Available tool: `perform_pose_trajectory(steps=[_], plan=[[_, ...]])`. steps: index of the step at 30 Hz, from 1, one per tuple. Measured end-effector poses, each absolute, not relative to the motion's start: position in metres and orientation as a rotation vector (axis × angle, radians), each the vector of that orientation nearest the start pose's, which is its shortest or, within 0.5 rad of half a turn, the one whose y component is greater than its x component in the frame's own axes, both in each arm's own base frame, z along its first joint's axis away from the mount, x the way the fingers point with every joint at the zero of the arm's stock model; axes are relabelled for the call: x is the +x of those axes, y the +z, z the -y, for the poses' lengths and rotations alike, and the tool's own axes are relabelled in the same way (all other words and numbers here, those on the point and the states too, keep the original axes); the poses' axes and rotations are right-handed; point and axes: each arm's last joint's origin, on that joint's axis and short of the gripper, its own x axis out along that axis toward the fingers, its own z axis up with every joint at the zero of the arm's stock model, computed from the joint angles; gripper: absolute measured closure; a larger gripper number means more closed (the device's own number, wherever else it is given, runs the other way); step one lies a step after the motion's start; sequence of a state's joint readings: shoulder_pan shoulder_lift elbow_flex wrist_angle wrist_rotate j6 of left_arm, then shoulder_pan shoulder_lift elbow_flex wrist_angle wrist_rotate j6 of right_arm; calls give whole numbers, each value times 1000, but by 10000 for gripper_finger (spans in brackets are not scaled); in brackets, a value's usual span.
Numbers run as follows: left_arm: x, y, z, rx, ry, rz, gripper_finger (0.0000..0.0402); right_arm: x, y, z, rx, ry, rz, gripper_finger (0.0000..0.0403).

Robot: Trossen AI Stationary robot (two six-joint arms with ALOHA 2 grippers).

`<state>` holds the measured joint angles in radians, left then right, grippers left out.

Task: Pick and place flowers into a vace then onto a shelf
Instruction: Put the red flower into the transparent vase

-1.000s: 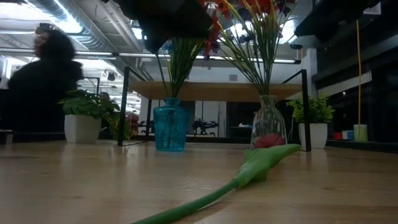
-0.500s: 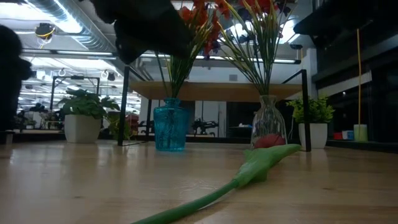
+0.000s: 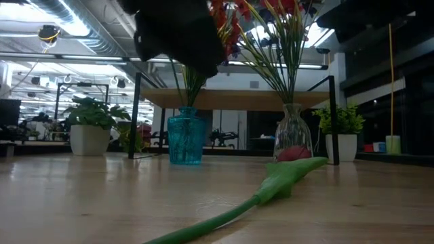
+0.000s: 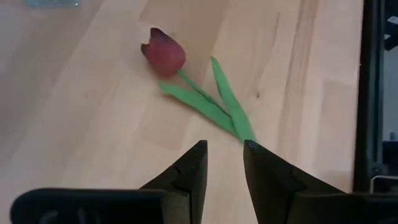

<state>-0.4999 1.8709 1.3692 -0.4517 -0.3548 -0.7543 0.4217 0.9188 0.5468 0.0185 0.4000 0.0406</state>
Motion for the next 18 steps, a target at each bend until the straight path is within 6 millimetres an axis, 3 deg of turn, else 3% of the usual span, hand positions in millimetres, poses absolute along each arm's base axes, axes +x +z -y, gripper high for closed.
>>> perform_pose_trajectory(steps=[8, 18], plan=[[375, 214, 197, -347, 238, -938, 304, 186, 247, -71, -123, 18, -326, 395], [402, 196, 220, -408, 226, -1024, 304, 185, 245, -70, -45, 2, -354, 385]])
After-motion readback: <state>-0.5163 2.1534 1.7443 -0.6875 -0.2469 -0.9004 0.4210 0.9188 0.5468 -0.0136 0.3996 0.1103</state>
